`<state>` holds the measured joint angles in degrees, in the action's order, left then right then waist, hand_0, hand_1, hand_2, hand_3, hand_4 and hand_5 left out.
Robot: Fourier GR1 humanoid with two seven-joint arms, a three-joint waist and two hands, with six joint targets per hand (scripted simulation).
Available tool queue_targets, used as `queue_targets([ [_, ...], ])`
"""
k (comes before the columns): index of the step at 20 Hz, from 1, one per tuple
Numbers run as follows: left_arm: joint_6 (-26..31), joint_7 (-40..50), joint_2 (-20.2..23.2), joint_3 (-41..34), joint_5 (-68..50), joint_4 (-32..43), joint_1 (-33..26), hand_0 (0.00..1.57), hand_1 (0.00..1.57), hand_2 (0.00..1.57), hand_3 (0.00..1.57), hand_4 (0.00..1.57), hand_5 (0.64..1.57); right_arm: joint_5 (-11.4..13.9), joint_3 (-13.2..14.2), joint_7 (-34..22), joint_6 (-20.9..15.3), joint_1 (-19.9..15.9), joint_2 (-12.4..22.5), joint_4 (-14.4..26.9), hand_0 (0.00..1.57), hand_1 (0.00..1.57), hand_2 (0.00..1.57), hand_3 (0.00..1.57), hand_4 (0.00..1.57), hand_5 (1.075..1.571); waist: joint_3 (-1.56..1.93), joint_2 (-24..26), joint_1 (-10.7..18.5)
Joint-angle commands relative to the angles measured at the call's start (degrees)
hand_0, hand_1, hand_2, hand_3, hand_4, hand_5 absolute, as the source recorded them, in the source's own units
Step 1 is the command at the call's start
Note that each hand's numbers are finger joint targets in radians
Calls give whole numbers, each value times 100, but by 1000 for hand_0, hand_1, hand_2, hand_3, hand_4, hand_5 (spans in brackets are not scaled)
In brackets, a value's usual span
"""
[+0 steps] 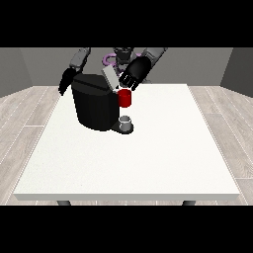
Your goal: Insert the coffee pod into the coffee machine and close the lid
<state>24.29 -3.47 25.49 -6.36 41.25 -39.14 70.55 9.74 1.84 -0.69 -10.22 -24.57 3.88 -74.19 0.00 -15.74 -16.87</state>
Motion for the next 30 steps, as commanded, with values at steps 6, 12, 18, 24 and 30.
queue_targets([
  [6,239,-45,68,-58,-24,152,206,1251,1251,1290,1217,425,1571,0,158,188,-127,-19,19,187,0,0,0,0,153,1571,2,-153,90],
  [12,-290,-118,-370,93,135,153,-149,1192,1192,1248,1202,420,1571,-53,162,76,35,-20,131,101,0,0,0,0,169,1571,1,-77,33],
  [18,-157,25,-367,102,177,151,168,1216,1216,1259,1200,417,1571,-128,268,-8,48,-229,153,259,0,0,0,0,0,1571,2,-43,67],
  [24,-261,-545,138,-91,151,288,116,1212,1212,1245,1199,352,1571,-46,158,-186,-76,-263,62,-14,0,0,0,0,0,1571,-2,-268,5],
  [30,-717,-370,-34,-27,335,241,170,1241,1241,1255,1199,290,1571,-43,95,21,5,-88,34,70,0,0,0,0,0,1571,0,-294,-170],
])
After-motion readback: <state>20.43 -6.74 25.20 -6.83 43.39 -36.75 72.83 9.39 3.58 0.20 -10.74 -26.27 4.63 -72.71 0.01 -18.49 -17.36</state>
